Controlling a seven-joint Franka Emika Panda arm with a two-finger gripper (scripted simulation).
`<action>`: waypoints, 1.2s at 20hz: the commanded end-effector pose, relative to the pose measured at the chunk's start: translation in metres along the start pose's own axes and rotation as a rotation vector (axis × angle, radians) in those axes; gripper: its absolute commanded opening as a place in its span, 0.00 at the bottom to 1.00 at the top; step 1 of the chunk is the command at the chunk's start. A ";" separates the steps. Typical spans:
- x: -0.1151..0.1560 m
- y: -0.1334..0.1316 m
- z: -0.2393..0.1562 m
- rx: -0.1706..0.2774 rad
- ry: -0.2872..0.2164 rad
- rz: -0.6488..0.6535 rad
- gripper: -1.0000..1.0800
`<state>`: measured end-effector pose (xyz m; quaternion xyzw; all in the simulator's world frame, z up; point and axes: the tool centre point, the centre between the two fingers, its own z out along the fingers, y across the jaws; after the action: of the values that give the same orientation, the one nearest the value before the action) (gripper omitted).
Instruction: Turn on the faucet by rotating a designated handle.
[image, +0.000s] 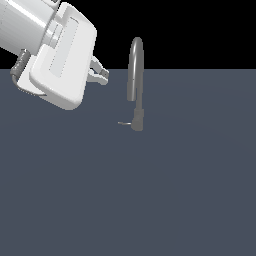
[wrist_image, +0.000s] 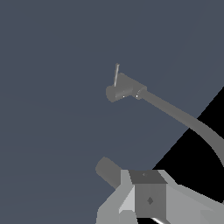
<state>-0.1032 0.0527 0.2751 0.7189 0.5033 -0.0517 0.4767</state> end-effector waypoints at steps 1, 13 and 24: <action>0.007 -0.002 0.005 -0.040 -0.002 -0.039 0.00; 0.039 -0.011 0.032 -0.222 -0.018 -0.214 0.00; 0.066 -0.020 0.059 -0.392 -0.036 -0.377 0.00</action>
<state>-0.0652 0.0543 0.1991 0.5197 0.6143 -0.0541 0.5912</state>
